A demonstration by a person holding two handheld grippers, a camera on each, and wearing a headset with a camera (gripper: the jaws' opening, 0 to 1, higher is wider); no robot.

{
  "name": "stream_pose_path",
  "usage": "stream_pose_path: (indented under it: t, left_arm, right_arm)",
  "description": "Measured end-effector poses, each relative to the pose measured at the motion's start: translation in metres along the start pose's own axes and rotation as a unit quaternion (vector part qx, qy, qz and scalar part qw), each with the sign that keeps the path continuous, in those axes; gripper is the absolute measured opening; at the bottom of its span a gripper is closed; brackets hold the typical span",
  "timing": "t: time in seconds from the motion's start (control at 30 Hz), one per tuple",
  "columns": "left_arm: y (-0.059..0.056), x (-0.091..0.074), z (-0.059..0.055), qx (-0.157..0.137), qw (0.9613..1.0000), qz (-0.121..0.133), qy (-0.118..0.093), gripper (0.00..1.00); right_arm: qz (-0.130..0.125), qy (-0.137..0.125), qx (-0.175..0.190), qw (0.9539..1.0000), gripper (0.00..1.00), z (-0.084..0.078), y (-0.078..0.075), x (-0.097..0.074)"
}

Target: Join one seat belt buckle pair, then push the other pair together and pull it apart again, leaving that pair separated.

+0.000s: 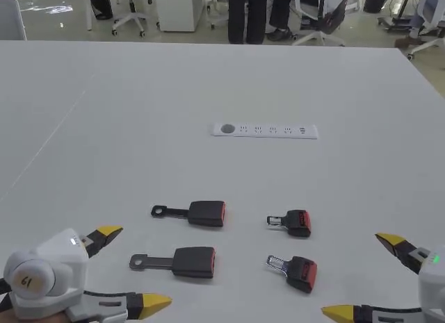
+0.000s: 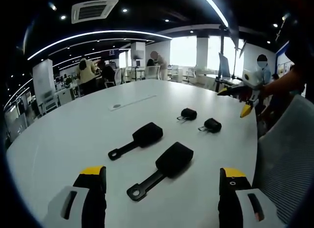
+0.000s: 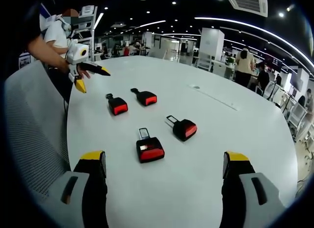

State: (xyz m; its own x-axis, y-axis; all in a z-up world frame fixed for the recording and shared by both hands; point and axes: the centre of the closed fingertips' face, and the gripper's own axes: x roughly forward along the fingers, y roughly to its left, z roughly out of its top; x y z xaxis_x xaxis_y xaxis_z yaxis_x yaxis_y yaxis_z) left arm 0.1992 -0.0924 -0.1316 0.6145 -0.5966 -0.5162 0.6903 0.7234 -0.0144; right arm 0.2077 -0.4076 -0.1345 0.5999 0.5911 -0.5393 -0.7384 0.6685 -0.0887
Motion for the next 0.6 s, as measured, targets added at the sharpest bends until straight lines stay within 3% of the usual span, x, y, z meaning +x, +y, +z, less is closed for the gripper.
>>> stream_pose_path:
  t: [0.6]
  left_arm:
    - [-0.0008, -0.0014, 0.002, 0.0, 1.0, -0.003, 0.001, 0.92]
  right_arm:
    - [0.002, 0.002, 0.001, 1.0, 0.99, -0.0016, 0.0002, -0.0027]
